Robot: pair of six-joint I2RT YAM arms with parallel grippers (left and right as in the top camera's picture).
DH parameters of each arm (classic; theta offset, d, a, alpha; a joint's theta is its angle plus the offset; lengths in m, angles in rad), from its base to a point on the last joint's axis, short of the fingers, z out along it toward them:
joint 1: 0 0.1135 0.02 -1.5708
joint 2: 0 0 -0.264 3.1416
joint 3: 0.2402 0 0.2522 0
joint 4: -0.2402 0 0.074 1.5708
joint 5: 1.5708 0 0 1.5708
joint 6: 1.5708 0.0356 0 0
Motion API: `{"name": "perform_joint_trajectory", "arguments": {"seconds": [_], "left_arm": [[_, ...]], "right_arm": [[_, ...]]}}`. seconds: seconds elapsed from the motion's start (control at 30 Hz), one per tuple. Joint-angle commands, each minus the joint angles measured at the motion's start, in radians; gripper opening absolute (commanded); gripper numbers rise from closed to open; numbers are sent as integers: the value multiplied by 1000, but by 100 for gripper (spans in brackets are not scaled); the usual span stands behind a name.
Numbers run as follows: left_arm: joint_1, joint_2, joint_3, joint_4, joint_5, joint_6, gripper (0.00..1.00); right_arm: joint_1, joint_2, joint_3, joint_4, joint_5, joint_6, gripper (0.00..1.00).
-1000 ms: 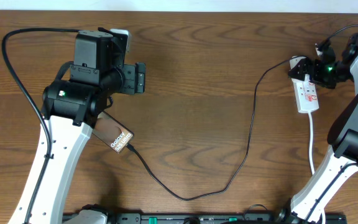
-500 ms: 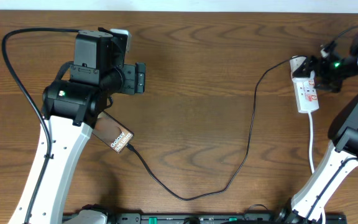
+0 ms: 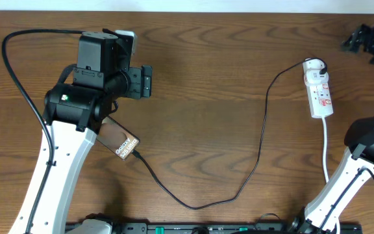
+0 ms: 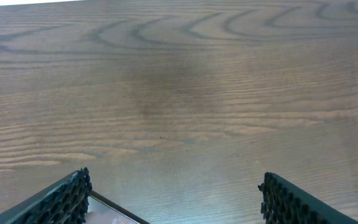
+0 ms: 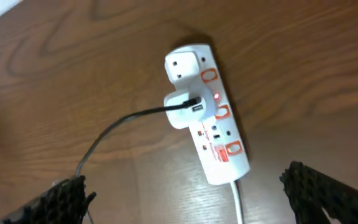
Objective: Plug charger to phone and switch on socket
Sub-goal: 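Lift the right gripper up and away from the power strip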
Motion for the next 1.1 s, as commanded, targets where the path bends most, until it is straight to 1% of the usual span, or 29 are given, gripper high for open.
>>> {"name": "perform_joint_trajectory", "arguments": {"seconds": [0.0, 0.13, 0.3, 0.43, 0.67, 0.87, 1.07], "left_arm": [[-2, 2, 16, -2, -12, 21, 86], [-2, 2, 16, -2, -12, 21, 86], [-2, 2, 16, -2, -12, 21, 86], [-2, 2, 16, -2, -12, 21, 86], [-2, 2, 16, -2, -12, 21, 85], [-2, 2, 16, -2, -12, 21, 86], [-2, 2, 16, -2, -12, 21, 86]], "right_arm": [[4, -37, 88, -10, 39, 51, 99], [17, -124, 88, -10, 39, 87, 99], [35, -249, 88, -10, 38, 95, 99], [53, -370, 88, -10, 38, 162, 99], [63, -532, 88, -10, 35, 160, 99], [63, -607, 88, -10, 35, 160, 99], [63, -635, 88, -10, 35, 160, 99]]}}
